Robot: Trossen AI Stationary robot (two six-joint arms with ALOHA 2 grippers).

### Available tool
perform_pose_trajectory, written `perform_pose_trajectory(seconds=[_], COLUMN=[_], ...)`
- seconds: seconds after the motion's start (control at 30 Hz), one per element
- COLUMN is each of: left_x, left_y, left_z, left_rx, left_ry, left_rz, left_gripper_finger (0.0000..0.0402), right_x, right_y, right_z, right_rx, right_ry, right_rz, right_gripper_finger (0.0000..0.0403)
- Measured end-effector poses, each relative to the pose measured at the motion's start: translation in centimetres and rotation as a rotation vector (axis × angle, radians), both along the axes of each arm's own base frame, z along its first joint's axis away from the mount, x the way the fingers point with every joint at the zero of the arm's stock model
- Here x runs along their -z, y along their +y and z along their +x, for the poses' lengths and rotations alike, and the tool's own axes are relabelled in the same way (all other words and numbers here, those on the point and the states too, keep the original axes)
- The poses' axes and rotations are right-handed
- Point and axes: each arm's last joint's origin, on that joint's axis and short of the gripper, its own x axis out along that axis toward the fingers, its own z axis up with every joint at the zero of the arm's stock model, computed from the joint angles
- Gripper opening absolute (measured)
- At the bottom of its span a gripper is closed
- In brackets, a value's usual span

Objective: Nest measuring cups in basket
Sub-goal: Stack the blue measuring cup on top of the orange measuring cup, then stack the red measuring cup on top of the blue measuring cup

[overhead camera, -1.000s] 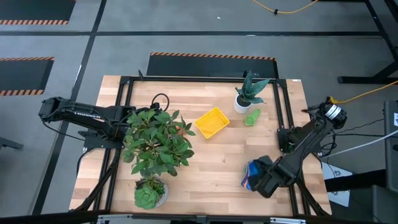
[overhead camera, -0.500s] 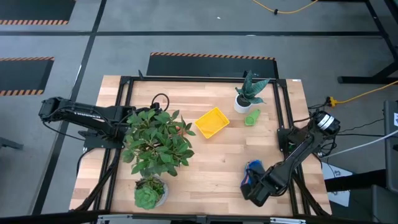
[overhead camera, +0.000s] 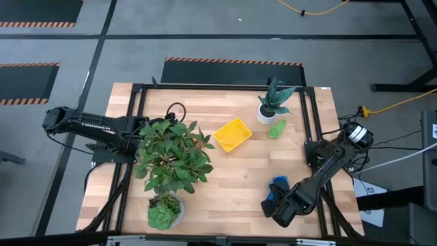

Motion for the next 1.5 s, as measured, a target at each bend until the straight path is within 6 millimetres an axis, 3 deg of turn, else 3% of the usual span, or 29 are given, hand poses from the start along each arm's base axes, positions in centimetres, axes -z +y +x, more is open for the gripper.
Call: perform_pose_trajectory(seconds=[0.17,0.43,0.87,1.13,1.3,1.5], left_x=[0.0,0.0,-0.7,-1.1,-0.7,1.0], left_y=[0.0,0.0,0.2,3.0,5.0,7.0], left_z=[0.0,0.0,0.5,0.4,0.3,0.9], left_rx=[0.000,0.000,0.047,-0.145,-0.207,-0.272], left_ry=[0.000,-0.001,-0.069,-0.137,-0.147,-0.079], left_rz=[0.000,0.000,0.085,0.007,-0.113,-0.217], left_gripper_finger=[0.0290,0.0290,0.0290,0.0290,0.0290,0.0290], right_x=[-0.8,-5.0,-7.6,-9.8,-9.8,-7.8], right_y=[-0.1,-0.9,-5.7,-8.4,-10.7,-13.5], right_z=[-0.2,-0.9,-3.7,-4.3,-5.3,-6.3], right_rx=[-0.008,-0.149,-0.348,-0.551,-0.627,-0.637], right_ry=[-0.007,-0.082,-0.040,-0.158,-0.207,-0.321], right_rz=[0.031,0.078,-0.329,-0.449,-0.451,-0.455], right_gripper_finger=[0.0098,0.0098,0.0098,0.0098,0.0098,0.0098])
